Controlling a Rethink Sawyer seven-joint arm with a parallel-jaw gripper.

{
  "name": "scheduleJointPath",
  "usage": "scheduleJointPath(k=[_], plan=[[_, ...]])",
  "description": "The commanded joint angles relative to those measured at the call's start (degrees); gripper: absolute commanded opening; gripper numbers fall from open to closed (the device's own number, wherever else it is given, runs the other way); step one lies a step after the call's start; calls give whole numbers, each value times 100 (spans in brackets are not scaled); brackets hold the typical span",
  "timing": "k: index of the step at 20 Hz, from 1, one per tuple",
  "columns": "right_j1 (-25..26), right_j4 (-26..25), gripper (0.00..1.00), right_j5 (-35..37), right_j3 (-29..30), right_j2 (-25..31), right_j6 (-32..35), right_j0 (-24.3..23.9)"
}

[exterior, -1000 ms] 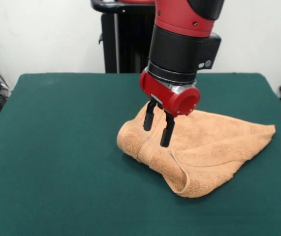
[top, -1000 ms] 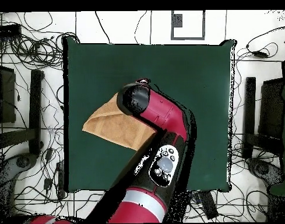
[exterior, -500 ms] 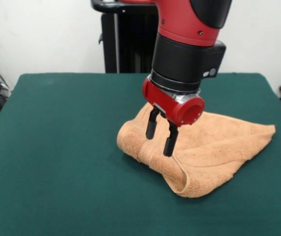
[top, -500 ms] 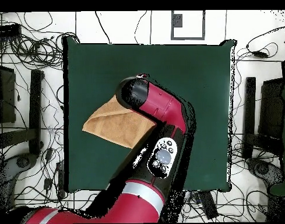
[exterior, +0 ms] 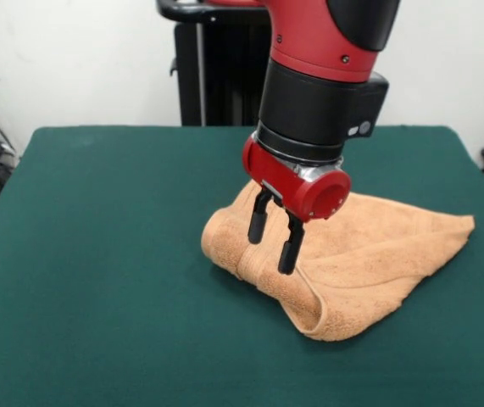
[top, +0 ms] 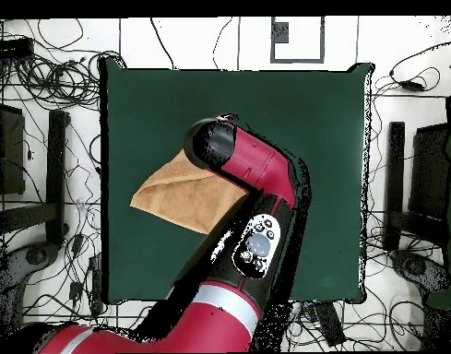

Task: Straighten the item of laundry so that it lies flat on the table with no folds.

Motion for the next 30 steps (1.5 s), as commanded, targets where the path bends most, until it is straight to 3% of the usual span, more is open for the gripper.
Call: scheduleJointPath(k=[1,30], plan=[[-39,206,100,602,-20,332,1571,129],[73,357,100,683,-126,283,1952,515]])
